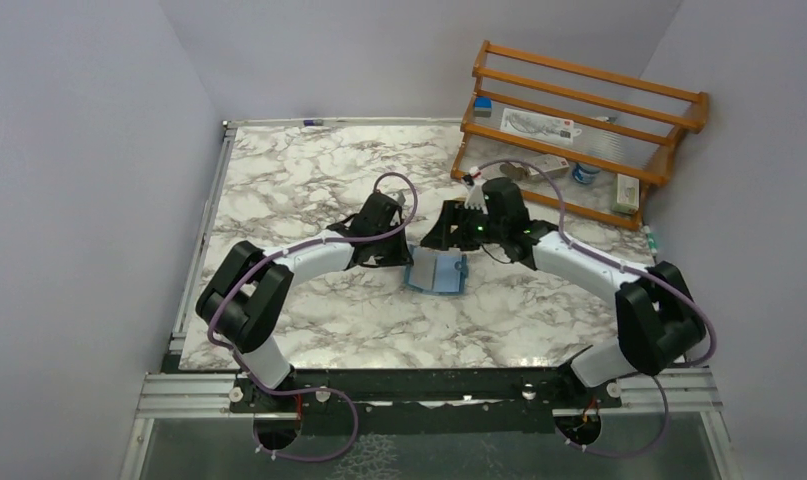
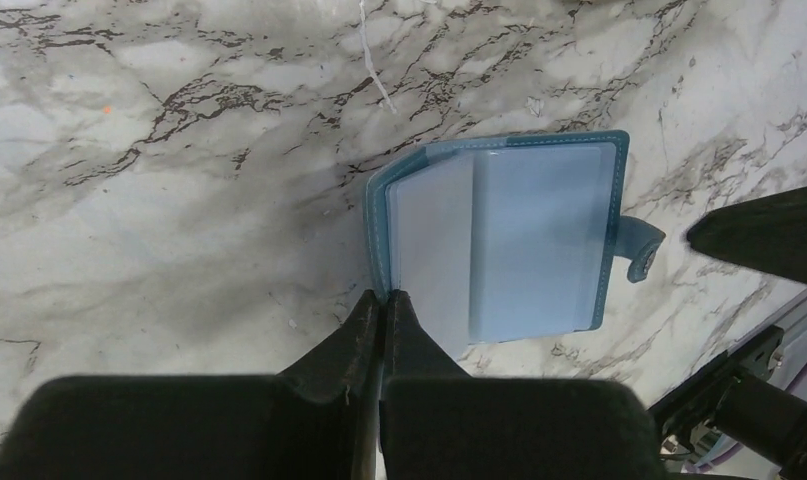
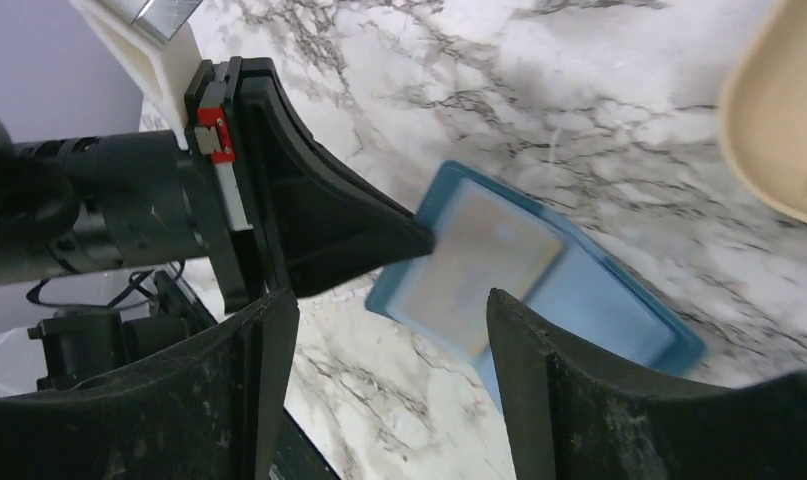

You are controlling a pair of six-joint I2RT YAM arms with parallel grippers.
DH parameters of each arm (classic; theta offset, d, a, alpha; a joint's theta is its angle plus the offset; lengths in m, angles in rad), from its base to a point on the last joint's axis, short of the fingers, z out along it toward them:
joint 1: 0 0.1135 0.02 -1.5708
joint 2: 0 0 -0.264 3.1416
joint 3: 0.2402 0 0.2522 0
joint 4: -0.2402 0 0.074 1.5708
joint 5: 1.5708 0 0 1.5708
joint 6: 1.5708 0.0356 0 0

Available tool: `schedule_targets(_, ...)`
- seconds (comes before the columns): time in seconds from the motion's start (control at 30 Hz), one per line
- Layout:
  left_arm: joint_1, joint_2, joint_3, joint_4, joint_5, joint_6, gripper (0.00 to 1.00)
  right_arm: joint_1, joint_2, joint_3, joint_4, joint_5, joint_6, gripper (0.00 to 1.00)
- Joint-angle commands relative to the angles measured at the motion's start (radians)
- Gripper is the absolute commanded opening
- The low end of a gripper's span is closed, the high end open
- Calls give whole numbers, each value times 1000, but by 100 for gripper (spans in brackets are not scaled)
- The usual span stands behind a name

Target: Take the credit cards out of the card holder

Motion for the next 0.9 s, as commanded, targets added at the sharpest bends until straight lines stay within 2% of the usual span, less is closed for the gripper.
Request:
schedule_targets(0.0, -6, 5, -49, 78, 34, -14, 0, 53, 125, 64, -21, 82, 67, 74)
schedule_targets(0.13, -6, 9, -74, 100, 35, -14, 0, 65, 197, 98, -22, 108, 88, 70)
schedule_targets(0.63, -6, 17, -124, 191, 70, -28, 0, 189, 351, 343, -283, 384, -2, 69)
schedule_targets(0.87, -6, 21, -154, 220, 74, -37, 0, 203, 353, 345, -334, 422, 2, 69)
